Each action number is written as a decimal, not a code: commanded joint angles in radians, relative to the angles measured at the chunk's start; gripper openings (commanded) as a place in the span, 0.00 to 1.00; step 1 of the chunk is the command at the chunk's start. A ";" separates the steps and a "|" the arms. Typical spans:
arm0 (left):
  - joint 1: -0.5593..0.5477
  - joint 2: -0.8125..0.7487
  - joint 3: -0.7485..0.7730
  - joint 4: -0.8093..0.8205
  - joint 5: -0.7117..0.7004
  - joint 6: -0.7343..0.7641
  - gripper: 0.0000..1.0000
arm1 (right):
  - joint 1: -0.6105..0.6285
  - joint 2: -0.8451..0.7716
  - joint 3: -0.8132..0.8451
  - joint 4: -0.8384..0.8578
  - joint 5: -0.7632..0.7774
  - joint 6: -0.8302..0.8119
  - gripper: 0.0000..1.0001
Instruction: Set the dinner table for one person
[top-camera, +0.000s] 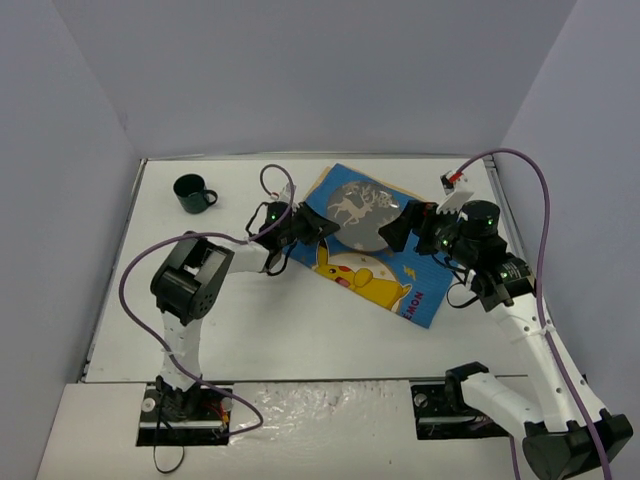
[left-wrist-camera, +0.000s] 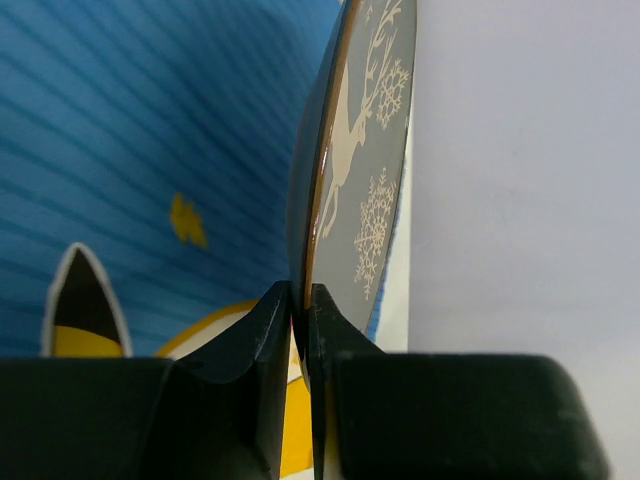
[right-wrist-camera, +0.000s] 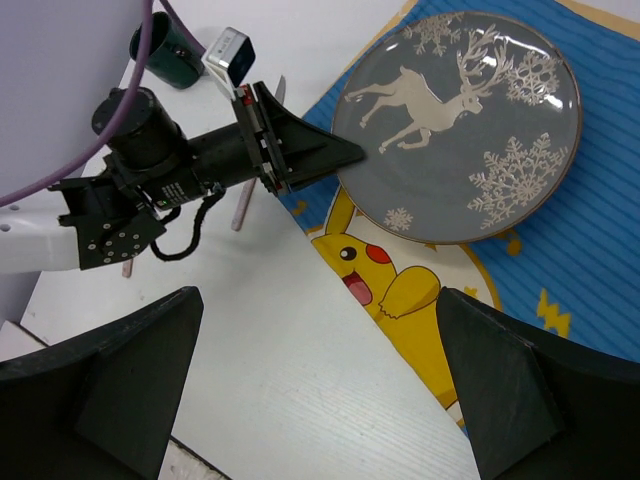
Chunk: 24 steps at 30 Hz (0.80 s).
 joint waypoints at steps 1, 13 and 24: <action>-0.011 -0.016 0.103 0.289 0.057 -0.050 0.00 | -0.008 -0.015 0.029 0.029 0.026 -0.017 1.00; -0.041 0.074 0.100 0.370 0.093 -0.113 0.00 | -0.009 -0.023 0.017 0.004 0.040 -0.016 1.00; -0.048 0.070 0.035 0.390 0.076 -0.157 0.00 | -0.010 -0.034 -0.003 0.000 0.047 -0.002 1.00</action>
